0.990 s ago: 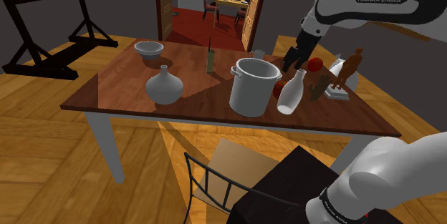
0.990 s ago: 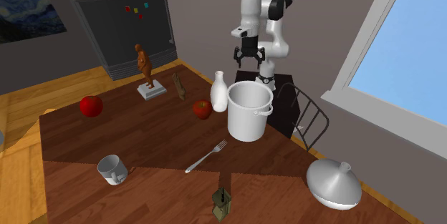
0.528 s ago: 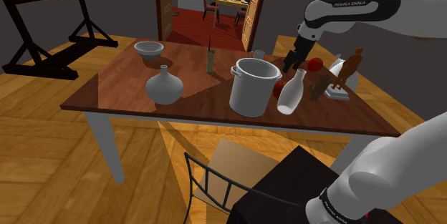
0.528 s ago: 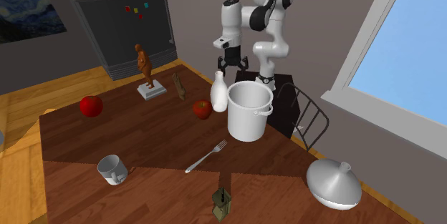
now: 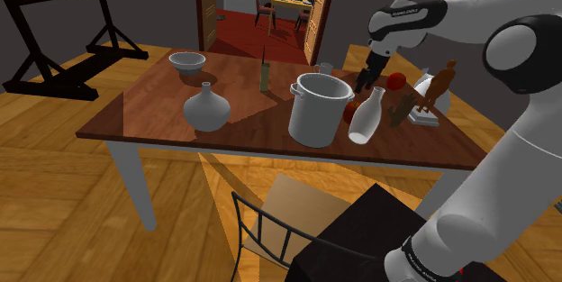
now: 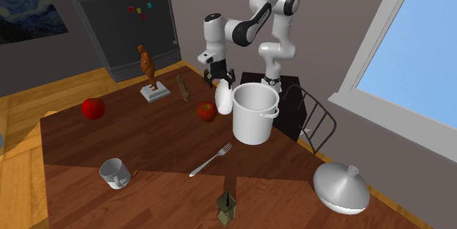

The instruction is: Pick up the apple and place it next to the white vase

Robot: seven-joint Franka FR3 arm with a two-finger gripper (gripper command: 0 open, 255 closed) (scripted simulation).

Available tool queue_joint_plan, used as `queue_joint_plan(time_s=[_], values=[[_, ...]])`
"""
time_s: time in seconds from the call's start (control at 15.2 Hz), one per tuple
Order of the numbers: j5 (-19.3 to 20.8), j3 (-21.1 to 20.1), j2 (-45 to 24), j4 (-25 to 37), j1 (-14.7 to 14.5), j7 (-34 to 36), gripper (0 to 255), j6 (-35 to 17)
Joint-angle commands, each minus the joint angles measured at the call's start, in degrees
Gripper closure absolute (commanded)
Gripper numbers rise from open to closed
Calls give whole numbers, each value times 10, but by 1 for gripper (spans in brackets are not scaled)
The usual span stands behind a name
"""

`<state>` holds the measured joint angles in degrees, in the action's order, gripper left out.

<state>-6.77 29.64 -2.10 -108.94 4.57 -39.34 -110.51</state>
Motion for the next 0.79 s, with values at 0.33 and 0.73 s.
queue_joint_plan(time_s=[0.33,0.73], values=[[-85,9,-182,162,64,-116,0,29],[-93,3,-195,140,65,-123,0,-5]])
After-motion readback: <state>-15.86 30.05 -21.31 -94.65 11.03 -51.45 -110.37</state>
